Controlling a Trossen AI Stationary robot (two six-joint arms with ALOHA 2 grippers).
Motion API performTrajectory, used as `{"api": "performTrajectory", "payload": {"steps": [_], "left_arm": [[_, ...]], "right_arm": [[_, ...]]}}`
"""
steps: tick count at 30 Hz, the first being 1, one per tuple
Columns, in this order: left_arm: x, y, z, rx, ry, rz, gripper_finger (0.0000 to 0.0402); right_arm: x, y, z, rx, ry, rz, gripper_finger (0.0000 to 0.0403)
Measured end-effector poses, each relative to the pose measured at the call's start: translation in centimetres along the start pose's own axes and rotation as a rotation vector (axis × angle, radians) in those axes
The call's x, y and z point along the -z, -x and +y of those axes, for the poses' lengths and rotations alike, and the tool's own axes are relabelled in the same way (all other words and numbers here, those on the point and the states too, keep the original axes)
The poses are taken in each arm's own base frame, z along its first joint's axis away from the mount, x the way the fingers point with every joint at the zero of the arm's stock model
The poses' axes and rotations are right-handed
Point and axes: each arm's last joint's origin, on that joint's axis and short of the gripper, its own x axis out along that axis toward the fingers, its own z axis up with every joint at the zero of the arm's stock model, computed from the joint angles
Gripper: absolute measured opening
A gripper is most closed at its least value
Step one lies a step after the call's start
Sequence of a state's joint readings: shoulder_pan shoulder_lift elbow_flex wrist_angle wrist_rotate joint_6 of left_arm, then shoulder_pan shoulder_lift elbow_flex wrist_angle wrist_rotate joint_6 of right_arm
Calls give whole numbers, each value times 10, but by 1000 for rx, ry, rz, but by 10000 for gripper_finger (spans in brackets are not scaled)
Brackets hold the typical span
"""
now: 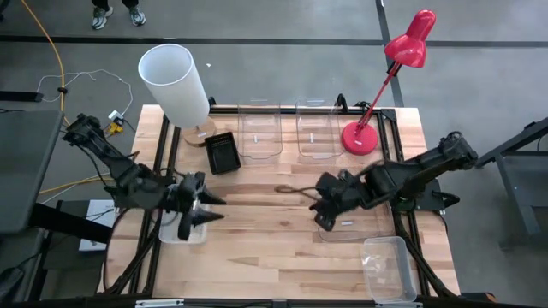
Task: Stack baskets by color
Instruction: Stack the bottom white bin on the white bins
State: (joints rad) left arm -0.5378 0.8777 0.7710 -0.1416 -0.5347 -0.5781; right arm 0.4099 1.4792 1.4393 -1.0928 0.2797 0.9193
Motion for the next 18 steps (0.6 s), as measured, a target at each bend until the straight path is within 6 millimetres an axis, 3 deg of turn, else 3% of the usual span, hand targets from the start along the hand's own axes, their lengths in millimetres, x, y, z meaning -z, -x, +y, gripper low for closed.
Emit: {"api": "performTrajectory", "payload": {"steps": [4, 8, 13, 18], "left_arm": [[3, 5, 20, 28, 69, -154, 190], [4, 10, 28, 32, 114, -198, 190], [3, 11, 28, 34, 144, -199, 190], [3, 11, 31, -32, 173, -238, 190]], "right_arm": [[24, -2, 2, 38, -58, 114, 236], [42, 2, 6, 5, -57, 247, 236], [71, 27, 11, -90, -68, 456, 236], [105, 48, 19, -75, -212, 525, 236]]}}
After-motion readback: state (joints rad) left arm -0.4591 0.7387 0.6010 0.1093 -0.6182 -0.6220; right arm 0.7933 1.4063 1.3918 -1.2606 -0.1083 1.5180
